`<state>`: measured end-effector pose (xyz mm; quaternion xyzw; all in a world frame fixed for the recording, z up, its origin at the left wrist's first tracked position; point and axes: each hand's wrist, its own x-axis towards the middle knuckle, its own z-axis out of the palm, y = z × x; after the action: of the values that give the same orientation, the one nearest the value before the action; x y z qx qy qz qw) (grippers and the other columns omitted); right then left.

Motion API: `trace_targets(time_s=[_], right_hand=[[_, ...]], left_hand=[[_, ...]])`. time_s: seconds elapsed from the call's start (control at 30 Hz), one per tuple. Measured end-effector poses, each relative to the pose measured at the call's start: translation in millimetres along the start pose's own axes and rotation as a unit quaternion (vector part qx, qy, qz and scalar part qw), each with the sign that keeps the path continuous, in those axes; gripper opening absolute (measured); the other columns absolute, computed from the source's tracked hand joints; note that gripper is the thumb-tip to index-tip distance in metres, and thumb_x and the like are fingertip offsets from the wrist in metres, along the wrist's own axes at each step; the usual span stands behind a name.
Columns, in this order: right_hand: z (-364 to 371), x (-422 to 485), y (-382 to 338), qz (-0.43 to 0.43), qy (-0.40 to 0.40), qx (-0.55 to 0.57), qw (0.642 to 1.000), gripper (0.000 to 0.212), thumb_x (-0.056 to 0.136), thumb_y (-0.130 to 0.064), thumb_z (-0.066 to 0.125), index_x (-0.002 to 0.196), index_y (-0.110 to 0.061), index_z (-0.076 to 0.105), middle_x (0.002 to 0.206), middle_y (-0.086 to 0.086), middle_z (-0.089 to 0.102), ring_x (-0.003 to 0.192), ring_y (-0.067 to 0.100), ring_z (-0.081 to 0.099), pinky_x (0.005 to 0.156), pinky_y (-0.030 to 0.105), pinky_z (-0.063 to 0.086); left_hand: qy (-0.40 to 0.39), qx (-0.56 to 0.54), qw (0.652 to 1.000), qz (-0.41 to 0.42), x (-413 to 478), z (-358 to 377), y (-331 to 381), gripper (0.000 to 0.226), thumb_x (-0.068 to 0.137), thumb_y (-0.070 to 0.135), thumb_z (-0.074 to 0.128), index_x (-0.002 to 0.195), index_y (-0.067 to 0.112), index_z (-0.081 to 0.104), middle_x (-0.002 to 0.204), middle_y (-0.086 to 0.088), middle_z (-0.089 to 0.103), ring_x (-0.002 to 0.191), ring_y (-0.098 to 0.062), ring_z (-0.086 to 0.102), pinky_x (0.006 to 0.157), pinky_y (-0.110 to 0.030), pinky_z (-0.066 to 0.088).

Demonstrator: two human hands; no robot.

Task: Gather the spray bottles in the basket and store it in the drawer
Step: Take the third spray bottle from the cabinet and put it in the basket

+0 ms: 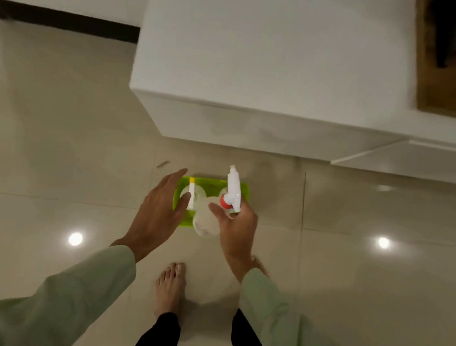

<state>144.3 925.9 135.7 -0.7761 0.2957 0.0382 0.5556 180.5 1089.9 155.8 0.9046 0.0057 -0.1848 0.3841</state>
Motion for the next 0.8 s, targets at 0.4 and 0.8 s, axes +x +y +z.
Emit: trace_targets(time_s=[0.4,0.8], right_hand=[[70,23,140,-0.067,0.038,-0.081,0.994,0.023,0.092,-0.022,0.070,0.110,-0.008,0.065,0.093,0.008,0.069,0.085,0.029,0.063,0.077,0.046,0.053],[90,45,176,-0.016,-0.019,-0.180,0.983,0.032,0.086,-0.006,0.068,0.117,-0.009,0.062,0.110,0.011,0.069,0.102,0.032,0.063,0.084,0.034,0.047]], left_hand=[[0.019,0.012,1.000,0.000,15,77,-79,0.050,0.097,0.020,0.055,0.144,0.021,0.039,0.139,-0.005,0.053,0.118,-0.025,0.058,0.096,-0.046,0.051],[0.021,0.029,0.999,-0.006,37,101,-104,0.055,0.097,0.020,0.055,0.147,0.017,0.035,0.148,-0.003,0.045,0.127,-0.024,0.052,0.098,-0.035,0.045]])
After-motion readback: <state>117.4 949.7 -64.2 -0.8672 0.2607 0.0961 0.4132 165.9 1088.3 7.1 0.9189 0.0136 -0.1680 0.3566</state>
